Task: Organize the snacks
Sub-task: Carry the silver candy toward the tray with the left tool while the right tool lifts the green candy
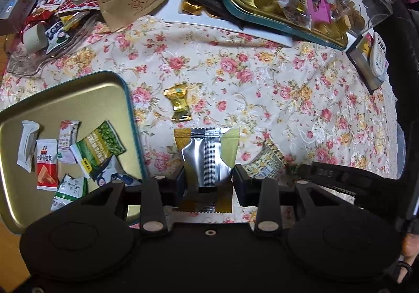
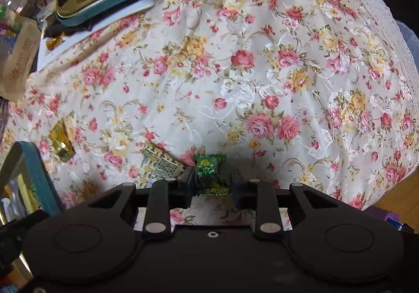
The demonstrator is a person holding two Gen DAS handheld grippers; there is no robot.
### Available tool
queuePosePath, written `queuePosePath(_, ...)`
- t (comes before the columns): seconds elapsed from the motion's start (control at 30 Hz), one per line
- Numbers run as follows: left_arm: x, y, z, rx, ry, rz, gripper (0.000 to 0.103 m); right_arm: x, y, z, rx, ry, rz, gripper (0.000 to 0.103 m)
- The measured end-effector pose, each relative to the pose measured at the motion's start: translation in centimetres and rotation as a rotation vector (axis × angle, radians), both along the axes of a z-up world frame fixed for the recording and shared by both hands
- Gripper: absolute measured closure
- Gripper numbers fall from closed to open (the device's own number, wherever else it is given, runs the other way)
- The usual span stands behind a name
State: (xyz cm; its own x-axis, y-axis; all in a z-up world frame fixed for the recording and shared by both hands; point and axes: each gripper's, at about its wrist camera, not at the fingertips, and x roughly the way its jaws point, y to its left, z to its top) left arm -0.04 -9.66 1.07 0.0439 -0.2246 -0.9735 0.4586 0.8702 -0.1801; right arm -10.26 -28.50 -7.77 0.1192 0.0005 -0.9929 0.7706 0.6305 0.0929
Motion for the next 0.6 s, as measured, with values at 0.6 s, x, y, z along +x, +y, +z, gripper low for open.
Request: queuePosePath(0.6, 6.0, 11.6, 1.3, 0.018, -0.099, 0.273, 0.057, 3.1, 6.3, 5.9, -0.031, -0.135, 0.18, 0.074)
